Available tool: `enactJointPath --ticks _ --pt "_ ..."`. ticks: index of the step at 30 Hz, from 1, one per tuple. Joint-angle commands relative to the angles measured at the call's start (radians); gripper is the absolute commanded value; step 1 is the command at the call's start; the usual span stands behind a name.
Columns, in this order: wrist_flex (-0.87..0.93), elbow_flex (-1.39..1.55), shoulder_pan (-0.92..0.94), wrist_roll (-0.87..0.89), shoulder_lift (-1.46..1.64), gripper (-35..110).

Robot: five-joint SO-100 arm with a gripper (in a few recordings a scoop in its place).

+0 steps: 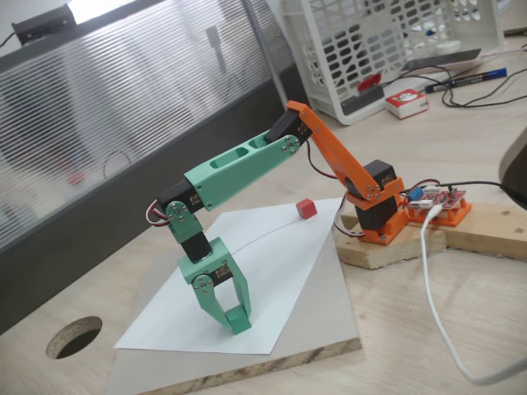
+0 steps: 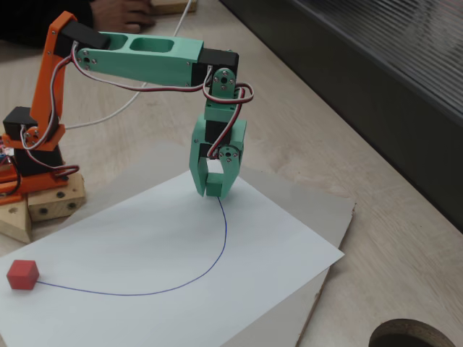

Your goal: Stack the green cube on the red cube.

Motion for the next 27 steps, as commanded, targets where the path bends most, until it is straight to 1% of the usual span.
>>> enactJointPath --ticks 1,7,12,27 --pt "0.008 -0.015 -0.008 -0.005 0.031 19" --pt "0.008 -0.015 -0.008 -0.005 0.031 19" --pt "0.005 -0.015 -0.008 -0.005 0.031 13" --pt "0.006 -0.015 -0.008 -0.005 0.032 13"
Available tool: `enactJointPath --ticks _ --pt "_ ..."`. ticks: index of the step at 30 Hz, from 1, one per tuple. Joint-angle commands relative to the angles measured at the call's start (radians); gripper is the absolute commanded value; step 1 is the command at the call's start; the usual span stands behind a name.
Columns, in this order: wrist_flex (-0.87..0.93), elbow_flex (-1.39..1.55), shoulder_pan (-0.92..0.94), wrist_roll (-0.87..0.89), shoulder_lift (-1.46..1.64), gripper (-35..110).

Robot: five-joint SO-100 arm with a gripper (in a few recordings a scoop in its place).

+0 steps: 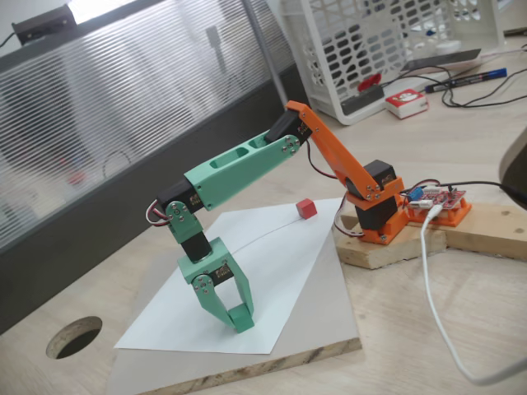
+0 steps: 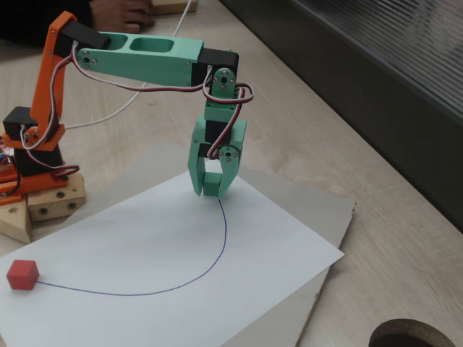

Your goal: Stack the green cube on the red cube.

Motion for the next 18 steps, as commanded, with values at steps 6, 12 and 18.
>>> enactJointPath --ticks 6,12,18 --pt "0.008 -0.017 -0.008 -0.003 0.035 13" --pt "0.017 -0.04 -0.008 -0.003 0.114 13" --pt "0.011 -0.04 -0.006 -0.003 0.121 13"
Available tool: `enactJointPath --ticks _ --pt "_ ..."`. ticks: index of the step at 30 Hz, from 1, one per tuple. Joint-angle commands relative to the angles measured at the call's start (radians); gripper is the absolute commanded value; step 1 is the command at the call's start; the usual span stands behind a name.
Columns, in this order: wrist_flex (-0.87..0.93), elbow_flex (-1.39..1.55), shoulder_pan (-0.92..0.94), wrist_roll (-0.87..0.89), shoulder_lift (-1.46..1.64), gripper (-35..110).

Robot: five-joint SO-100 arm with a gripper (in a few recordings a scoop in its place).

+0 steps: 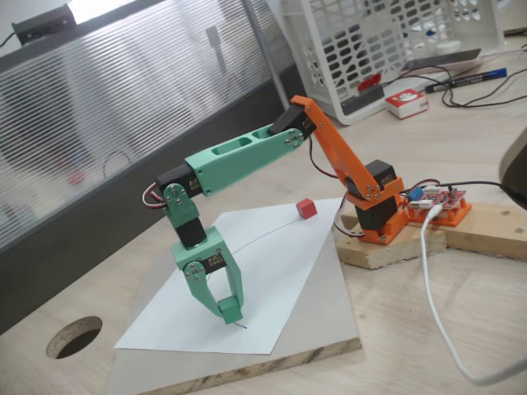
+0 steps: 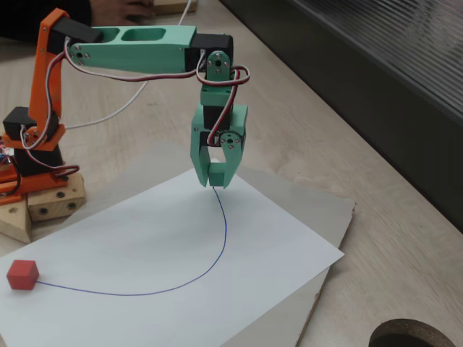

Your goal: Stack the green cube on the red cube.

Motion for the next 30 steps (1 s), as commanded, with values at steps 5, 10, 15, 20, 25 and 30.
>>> enactJointPath --ticks 5,10,15,20,25,30 --pt "0.012 -0.005 -0.006 -0.003 0.055 13" --pt "0.011 0.002 -0.006 0.003 0.054 13" --pt "0.011 0.003 -0.006 0.006 0.054 13" --pt "0.011 0.003 -0.006 0.006 0.054 13" --pt "0.02 0.003 -0.006 0.002 0.052 13" --pt "0.02 0.003 -0.006 0.0 0.052 13"
